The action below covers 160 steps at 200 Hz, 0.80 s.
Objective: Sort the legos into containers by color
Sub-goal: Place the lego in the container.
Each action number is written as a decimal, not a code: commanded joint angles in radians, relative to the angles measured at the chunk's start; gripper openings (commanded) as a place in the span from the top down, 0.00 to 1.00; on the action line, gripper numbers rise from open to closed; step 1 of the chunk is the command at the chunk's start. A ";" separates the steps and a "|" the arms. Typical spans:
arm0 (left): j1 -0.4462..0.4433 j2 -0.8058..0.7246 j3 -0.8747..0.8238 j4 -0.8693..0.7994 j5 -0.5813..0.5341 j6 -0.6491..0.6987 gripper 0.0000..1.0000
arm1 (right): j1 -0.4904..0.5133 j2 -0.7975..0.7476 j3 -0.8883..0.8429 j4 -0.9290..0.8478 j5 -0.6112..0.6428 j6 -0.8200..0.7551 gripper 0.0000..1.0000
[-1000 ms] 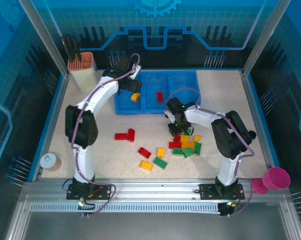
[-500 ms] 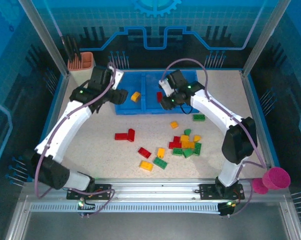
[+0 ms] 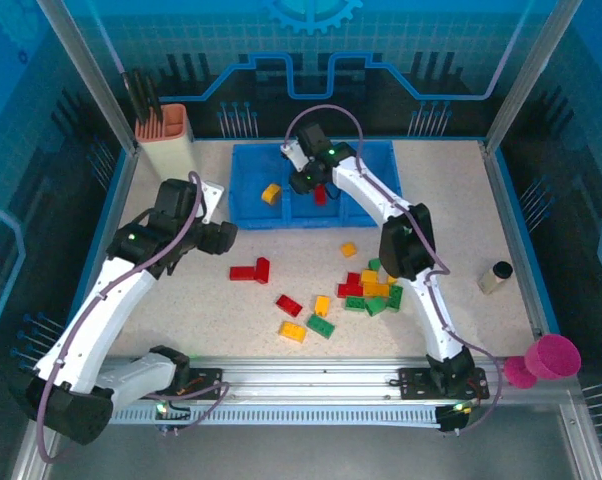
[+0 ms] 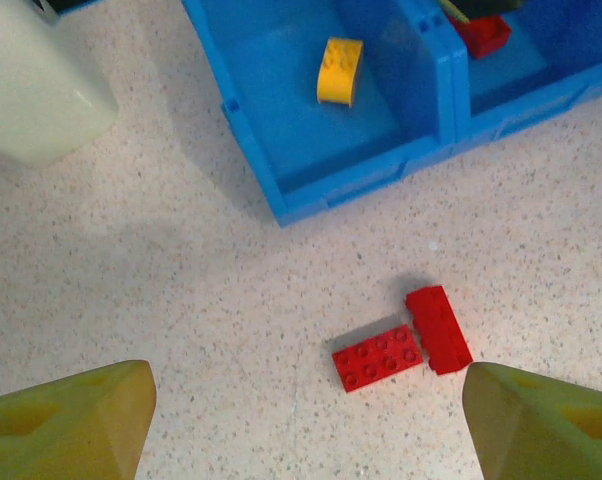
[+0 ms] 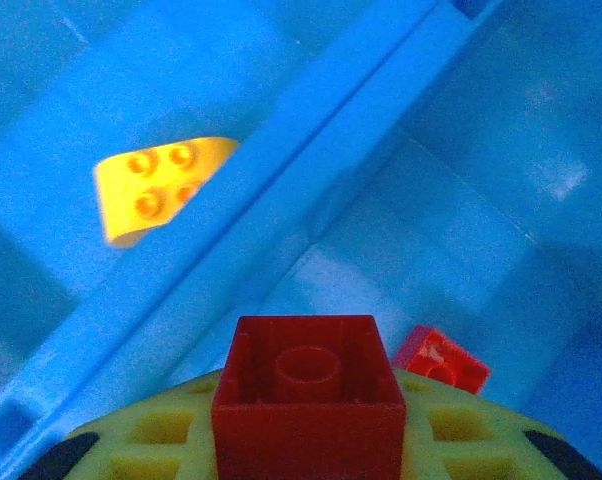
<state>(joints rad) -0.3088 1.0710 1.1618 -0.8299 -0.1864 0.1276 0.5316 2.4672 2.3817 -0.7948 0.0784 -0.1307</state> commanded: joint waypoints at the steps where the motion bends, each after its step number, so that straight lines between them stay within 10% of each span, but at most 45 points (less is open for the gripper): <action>1: 0.004 -0.012 -0.016 -0.011 0.022 -0.032 0.18 | 0.009 0.062 0.096 -0.073 0.022 -0.027 0.74; 88: 0.004 0.026 0.004 0.038 0.060 -0.045 0.14 | 0.000 -0.067 -0.028 -0.018 -0.042 -0.027 0.45; 160: 0.004 0.114 0.065 0.080 0.153 -0.020 0.12 | -0.062 -0.394 -0.274 -0.062 -0.151 0.055 0.47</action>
<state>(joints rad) -0.3088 1.1519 1.1622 -0.7757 -0.1097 0.0906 0.5220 2.2501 2.2173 -0.8326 0.0063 -0.1459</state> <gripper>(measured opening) 0.877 0.525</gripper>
